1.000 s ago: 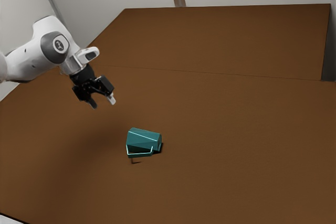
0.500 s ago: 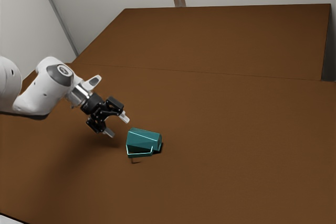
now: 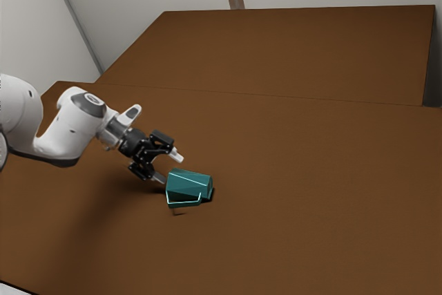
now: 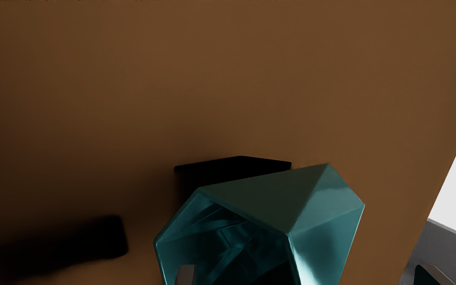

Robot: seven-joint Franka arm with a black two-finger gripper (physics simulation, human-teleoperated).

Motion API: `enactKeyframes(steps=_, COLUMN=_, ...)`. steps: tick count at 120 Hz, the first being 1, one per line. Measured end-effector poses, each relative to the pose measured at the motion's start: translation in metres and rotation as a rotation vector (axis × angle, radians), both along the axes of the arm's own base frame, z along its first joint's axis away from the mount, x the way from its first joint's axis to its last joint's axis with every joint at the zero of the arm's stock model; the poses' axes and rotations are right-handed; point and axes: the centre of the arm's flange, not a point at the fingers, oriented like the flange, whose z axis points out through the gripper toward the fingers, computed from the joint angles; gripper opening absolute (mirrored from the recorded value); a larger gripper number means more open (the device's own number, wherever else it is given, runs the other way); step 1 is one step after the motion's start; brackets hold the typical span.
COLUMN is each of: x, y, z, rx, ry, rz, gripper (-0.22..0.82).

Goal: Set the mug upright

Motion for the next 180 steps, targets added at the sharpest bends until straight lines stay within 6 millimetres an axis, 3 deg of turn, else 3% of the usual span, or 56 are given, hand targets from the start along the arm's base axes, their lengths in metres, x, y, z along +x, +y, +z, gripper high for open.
enactKeyframes(steps=36, x=0.007, y=-0.020, z=-0.003, rx=-0.026, ry=-0.030, rz=-0.026, gripper=0.58)
enactKeyframes(steps=74, x=0.009, y=-0.026, z=-0.002, rx=-0.047, ry=-0.046, rz=-0.018, gripper=0.06)
enactKeyframes(steps=94, x=0.009, y=-0.031, z=0.001, rx=-0.053, ry=-0.048, rz=-0.023, gripper=-0.08)
enactKeyframes(steps=116, x=0.010, y=-0.042, z=0.012, rx=-0.055, ry=-0.058, rz=-0.044, gripper=-0.15)
enactKeyframes(steps=147, x=0.009, y=-0.065, z=0.050, rx=-0.012, ry=-0.101, rz=-0.122, gripper=-0.17)
enactKeyframes(steps=180, x=0.037, y=-0.078, z=0.098, rx=0.291, ry=-0.186, rz=-0.366, gripper=-0.18)
